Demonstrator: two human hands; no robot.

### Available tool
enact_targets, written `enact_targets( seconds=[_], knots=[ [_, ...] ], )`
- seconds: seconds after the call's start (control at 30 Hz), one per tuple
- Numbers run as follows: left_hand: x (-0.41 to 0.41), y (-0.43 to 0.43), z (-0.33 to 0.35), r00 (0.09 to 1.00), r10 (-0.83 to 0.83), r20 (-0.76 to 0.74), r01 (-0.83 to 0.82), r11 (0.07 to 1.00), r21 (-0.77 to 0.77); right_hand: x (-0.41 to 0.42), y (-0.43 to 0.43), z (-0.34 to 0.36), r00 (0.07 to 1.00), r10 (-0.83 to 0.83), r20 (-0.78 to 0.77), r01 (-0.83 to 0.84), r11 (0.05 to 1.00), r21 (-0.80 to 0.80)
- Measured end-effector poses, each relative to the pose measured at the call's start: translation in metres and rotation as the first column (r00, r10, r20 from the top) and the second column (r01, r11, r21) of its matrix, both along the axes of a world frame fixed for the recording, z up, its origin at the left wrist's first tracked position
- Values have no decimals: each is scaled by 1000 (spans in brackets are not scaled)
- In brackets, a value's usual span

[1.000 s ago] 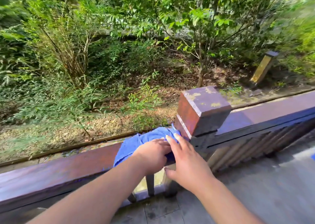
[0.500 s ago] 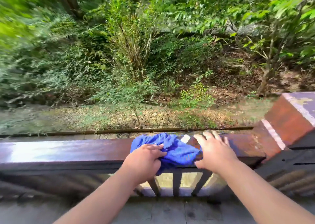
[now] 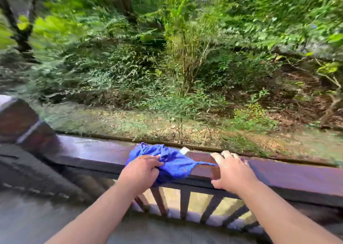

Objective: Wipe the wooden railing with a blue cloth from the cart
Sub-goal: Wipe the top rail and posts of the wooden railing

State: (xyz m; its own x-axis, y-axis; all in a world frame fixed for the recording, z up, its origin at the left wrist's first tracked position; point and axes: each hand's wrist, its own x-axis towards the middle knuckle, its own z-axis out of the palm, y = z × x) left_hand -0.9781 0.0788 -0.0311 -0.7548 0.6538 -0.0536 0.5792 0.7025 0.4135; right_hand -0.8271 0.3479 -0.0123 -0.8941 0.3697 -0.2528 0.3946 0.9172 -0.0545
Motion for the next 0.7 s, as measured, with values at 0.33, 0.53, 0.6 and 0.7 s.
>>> enact_targets(
  seconds=[0.33, 0.53, 0.6, 0.7],
  knots=[
    [-84, -132, -6, 978, 208, -9, -208, 978, 21, -67, -97, -4, 996, 82, -47, -84, 995, -47],
    [-112, -170, -6, 937, 348, 1, -348, 937, 20, -106, -116, -3, 987, 153, -42, -155, 986, -55],
    [-122, -186, -3, 916, 400, 22, -400, 916, 9, -117, -120, -3, 983, 181, -21, -182, 981, -72],
    [-140, -209, 0, 870, 492, 31, -492, 871, -11, -134, -129, -7, 971, 240, -14, -240, 966, -97]
  ],
)
